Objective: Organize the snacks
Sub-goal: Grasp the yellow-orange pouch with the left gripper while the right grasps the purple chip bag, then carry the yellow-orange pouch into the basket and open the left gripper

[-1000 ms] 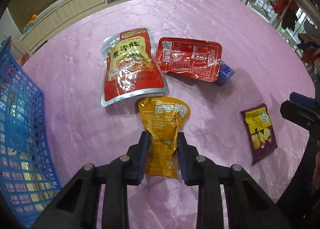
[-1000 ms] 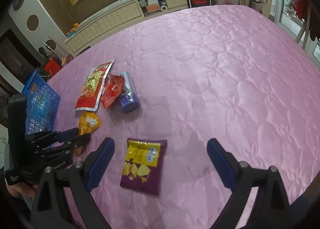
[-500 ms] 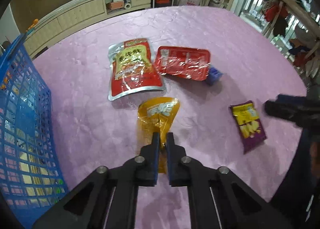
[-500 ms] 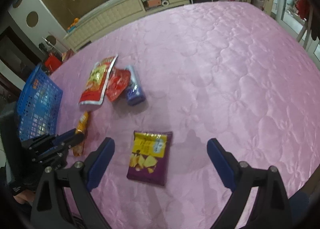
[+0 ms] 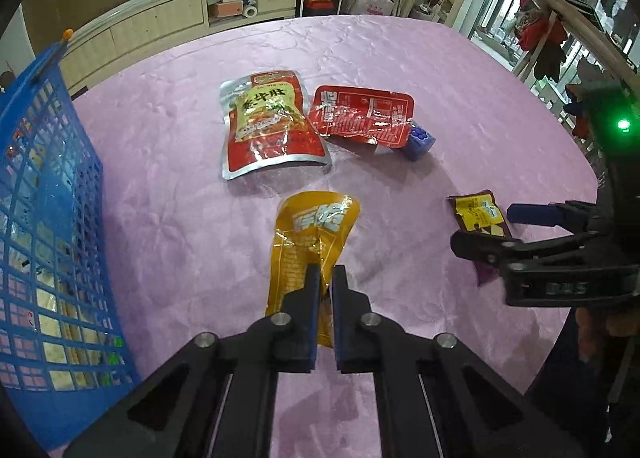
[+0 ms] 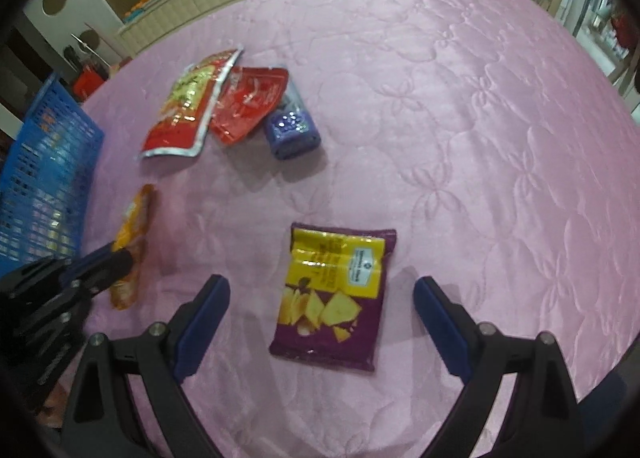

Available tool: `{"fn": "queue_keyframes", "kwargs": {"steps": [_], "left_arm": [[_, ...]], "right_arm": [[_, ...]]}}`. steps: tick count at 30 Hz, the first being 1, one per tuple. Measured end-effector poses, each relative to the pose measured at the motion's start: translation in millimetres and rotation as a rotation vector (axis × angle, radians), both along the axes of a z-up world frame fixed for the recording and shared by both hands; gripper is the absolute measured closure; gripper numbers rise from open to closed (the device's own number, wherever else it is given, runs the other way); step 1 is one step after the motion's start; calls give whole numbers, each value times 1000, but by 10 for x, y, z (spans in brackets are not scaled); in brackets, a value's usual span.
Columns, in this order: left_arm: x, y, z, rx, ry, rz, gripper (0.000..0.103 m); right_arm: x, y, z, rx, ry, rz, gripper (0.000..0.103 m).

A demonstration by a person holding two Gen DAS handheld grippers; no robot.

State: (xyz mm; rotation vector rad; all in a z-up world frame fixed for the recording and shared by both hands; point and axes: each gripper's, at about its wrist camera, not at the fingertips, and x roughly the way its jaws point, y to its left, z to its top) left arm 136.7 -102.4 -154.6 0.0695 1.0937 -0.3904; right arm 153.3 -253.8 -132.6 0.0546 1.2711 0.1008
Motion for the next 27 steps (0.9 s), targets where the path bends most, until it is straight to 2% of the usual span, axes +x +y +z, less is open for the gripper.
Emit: {"fn": "queue_keyframes", "kwargs": {"steps": [4,6,8,9,10,11,14,17,20,27], "left_arm": [[-43,18,-14,3,-14,-3,98],[-72,46,-12,-1,-20,2,98],[-91,55,-9,-3,-22,6,98],[-109,67,-12,-4,-23,7,98],[-120,75,-19,-4,-24,7,98],[-135,82,-23,-3,-28,6,98],[-160,94,-22,11,-29,2,98],[-160,99,9,31,-33,13,98],[-173,103,77,36,-32,23,98],[-299,43,367,34,-92,31,98]], "right_arm": [[-55,142,-37,-79,-14,31,9],[-104,205,-35,-102,-23,34,13],[-154,240,-11,-104,-33,29,22],[-176,255,5,-108,-38,25,32],[-188,272,17,-114,-44,15,47],[-197,303,22,-107,-51,10,52],[-232,305,37,-95,-92,2,52],[-290,219,81,-9,-106,-32,52],[-378,152,256,23,-151,-33,52],[-529,178,627,77,-226,-9,52]]}}
